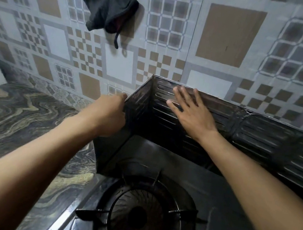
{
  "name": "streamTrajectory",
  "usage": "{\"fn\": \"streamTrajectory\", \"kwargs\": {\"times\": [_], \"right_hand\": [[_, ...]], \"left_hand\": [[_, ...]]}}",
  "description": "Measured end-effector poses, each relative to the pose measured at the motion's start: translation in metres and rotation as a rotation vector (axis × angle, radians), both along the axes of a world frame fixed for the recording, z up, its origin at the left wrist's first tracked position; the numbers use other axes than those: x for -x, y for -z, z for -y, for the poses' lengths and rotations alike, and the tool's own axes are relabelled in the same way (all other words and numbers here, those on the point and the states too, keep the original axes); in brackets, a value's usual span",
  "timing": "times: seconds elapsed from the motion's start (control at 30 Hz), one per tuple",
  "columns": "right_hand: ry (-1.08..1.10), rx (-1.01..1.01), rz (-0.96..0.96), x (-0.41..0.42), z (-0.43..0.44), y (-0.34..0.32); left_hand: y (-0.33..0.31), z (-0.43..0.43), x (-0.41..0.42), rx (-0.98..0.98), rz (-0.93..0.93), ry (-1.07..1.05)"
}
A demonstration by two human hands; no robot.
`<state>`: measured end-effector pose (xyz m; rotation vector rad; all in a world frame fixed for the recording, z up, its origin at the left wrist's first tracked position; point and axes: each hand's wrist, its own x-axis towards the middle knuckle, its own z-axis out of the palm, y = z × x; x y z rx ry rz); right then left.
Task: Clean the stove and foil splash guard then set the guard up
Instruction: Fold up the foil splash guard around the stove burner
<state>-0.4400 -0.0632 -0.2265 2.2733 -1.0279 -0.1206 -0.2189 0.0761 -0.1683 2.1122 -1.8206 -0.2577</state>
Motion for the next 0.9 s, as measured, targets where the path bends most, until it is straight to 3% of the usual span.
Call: {"fn": "streamTrajectory", "kwargs": {"times": [0.27,0.47,0.57,0.67,0.77,0.9], "right_hand": [[-0.088,0.131,-0.026,-0.007,0.017,0.005],[-0.221,0.107,0.09,0.001,0.02,0.008],[-0.186,0.082,0.142,0.012,0.007,0.005],[-0.085,0.097,0.186,0.033,-0.013,0.004],[0.051,0.128,0.221,0.061,-0.031,0.01],[0.155,0.144,0.174,0.1,-0.041,0.022]], "left_hand": [[-0.002,0.011,-0.001,0.052,0.072,-0.046],[0.001,0.007,-0.005,-0.017,0.104,-0.047],[-0.003,0.007,-0.006,0.007,0.15,-0.05],[-0.004,0.008,0.007,0.162,0.226,-0.053],[0.007,0.01,0.043,0.362,0.322,0.083],[0.034,0.033,0.096,0.274,0.254,0.339]]}}
